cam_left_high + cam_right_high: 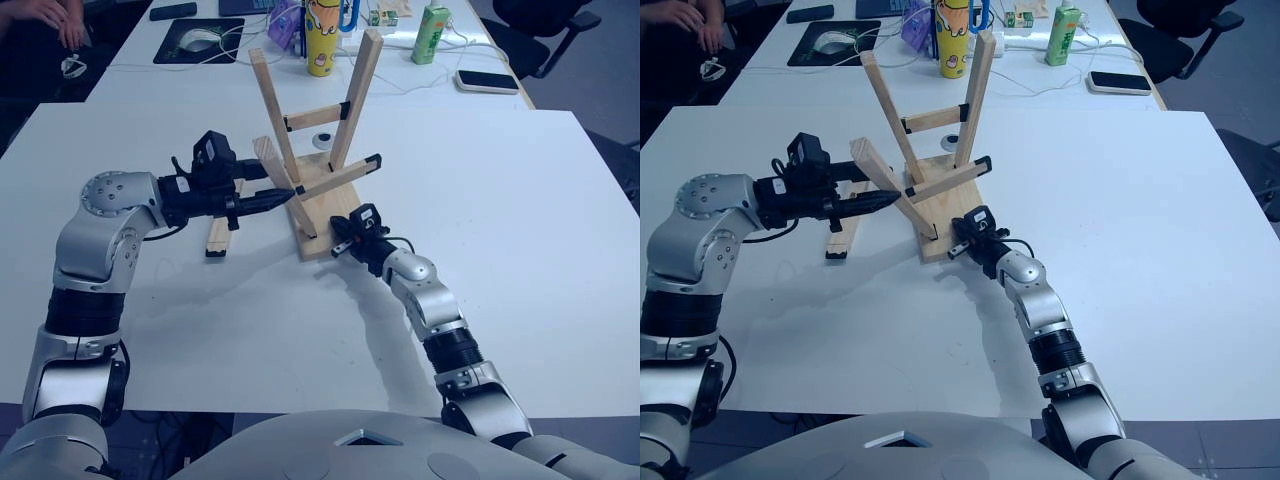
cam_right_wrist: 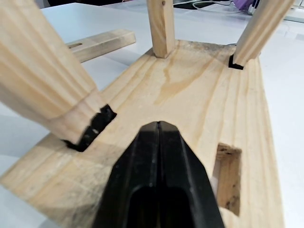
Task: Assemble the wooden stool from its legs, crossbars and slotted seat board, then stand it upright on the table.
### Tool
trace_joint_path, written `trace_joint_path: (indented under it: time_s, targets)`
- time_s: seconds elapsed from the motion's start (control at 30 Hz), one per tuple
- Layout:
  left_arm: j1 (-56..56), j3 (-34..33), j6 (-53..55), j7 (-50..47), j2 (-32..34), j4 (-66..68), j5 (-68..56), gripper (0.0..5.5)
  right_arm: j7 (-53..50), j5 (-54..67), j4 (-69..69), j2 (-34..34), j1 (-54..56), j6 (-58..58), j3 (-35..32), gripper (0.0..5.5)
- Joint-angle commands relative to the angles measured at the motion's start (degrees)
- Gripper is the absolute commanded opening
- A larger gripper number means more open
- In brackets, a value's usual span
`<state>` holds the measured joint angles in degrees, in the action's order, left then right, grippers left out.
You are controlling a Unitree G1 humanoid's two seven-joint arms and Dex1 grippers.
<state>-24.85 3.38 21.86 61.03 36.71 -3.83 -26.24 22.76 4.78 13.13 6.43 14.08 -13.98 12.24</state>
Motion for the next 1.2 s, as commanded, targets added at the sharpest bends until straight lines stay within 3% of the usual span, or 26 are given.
trace_joint_path:
  time_s: [0.03,0.2,0.43,0.67,0.87,0.9,1.03,1.2]
  targets:
    - [-1.19,1.75,0.23,1.16,2.58,4.13,4.00,2.02,0.20,-2.10,2.84,1.07,-1.53,-2.76,1.25,0.00]
    - [-2.29,4.46,-0.24,3.37,4.17,6.52,6.23,2.02,0.21,-2.15,3.11,1.14,-1.51,-3.32,1.90,0.00]
    - [1.12,8.81,1.95,-0.21,-1.48,3.90,5.13,2.02,0.04,-2.44,2.67,1.20,-1.78,-3.35,2.55,0.00]
    - [3.55,13.26,-1.72,-0.70,-1.00,12.87,10.93,2.02,0.63,-3.29,2.54,1.11,-1.65,-3.26,3.39,0.00]
    - [3.34,11.96,-7.32,-1.51,-2.09,14.10,10.07,2.02,0.49,-3.28,2.77,1.02,-1.82,-3.30,3.29,0.00]
    - [3.12,11.11,-7.31,-1.76,-2.44,13.39,8.89,2.38,0.42,-3.30,2.91,1.05,-1.84,-3.26,3.25,0.00]
    - [2.73,8.16,-6.87,-2.49,-2.78,11.10,7.61,2.97,0.17,-3.32,3.32,1.28,-1.91,-3.00,2.87,0.00]
    - [6.95,3.38,-2.09,-0.41,2.20,5.98,5.44,3.57,0.05,-3.50,3.83,1.43,-2.10,-2.53,2.52,0.00]
